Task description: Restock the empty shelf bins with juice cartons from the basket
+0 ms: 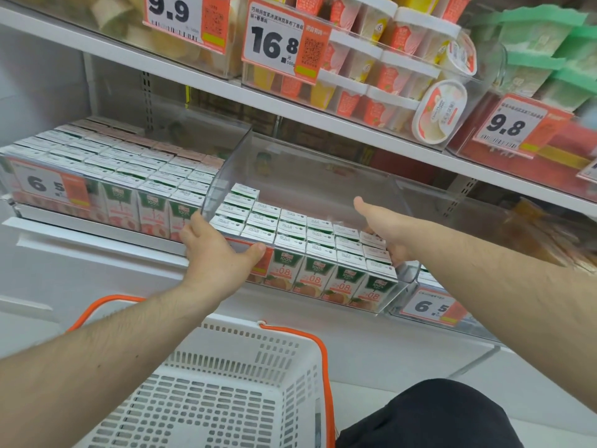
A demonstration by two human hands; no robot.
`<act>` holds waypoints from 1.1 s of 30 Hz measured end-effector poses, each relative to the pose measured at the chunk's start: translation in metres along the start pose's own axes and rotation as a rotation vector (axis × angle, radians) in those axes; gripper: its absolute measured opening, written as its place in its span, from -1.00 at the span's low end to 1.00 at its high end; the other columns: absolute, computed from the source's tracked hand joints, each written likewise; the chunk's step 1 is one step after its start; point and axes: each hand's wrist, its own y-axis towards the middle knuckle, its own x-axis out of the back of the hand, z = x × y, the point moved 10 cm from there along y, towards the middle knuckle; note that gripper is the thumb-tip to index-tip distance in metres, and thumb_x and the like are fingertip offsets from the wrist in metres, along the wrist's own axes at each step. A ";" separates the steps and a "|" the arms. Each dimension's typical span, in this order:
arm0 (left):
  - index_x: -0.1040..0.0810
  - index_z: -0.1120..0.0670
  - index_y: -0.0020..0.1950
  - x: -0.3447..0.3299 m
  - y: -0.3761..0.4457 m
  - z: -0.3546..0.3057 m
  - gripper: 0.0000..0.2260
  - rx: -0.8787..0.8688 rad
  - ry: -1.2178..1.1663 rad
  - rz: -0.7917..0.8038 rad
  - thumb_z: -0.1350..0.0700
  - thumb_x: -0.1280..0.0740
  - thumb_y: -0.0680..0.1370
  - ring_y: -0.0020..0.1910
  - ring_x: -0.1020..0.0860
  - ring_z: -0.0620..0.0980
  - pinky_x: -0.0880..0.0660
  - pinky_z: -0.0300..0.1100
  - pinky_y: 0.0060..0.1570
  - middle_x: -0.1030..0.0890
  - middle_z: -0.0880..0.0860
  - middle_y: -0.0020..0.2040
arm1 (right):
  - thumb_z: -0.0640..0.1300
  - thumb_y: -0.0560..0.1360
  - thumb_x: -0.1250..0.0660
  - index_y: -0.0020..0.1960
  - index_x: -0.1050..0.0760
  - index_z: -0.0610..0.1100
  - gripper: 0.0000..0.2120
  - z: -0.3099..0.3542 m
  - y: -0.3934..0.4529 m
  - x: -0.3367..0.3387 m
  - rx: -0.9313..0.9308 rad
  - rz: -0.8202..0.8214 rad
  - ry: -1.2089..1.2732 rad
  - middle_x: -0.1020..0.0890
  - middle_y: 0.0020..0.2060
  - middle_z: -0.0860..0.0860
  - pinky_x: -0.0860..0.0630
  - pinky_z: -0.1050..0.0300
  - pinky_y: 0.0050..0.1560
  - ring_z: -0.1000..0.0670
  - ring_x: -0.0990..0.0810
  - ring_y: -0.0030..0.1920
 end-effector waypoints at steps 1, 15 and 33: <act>0.04 0.19 0.55 0.001 0.000 0.000 -0.03 0.000 0.003 0.001 -0.02 -0.55 0.40 0.50 -0.10 0.14 -0.19 0.02 0.44 -0.05 0.15 0.51 | 0.49 0.50 0.05 0.57 -0.06 0.13 -0.25 0.000 -0.004 -0.002 -0.010 0.022 0.010 -0.16 0.56 -0.09 -0.38 -0.27 0.28 -0.30 -0.28 0.46; -0.20 -0.04 0.53 -0.036 -0.013 0.061 -0.14 0.571 -0.630 0.131 -0.28 -0.48 0.35 0.39 -0.35 0.25 -0.29 0.29 0.36 -0.26 0.05 0.52 | 0.00 0.38 -0.47 -0.19 -0.57 -0.18 -0.77 0.046 -0.096 -0.076 0.947 -0.766 -0.534 -0.54 -0.26 -0.06 -0.43 0.02 -0.12 -0.13 -0.50 -0.18; -0.50 -0.07 -0.01 -0.039 -0.005 0.033 -0.91 0.478 -0.748 0.269 0.12 -0.33 0.56 0.41 -0.36 0.20 -0.25 0.32 0.37 -0.45 -0.09 0.02 | -0.16 0.43 -0.46 -0.25 -0.53 -0.07 -0.87 0.066 -0.089 -0.039 0.971 -0.855 -0.149 -0.44 -0.25 0.15 -0.04 0.19 -0.06 0.10 -0.29 -0.10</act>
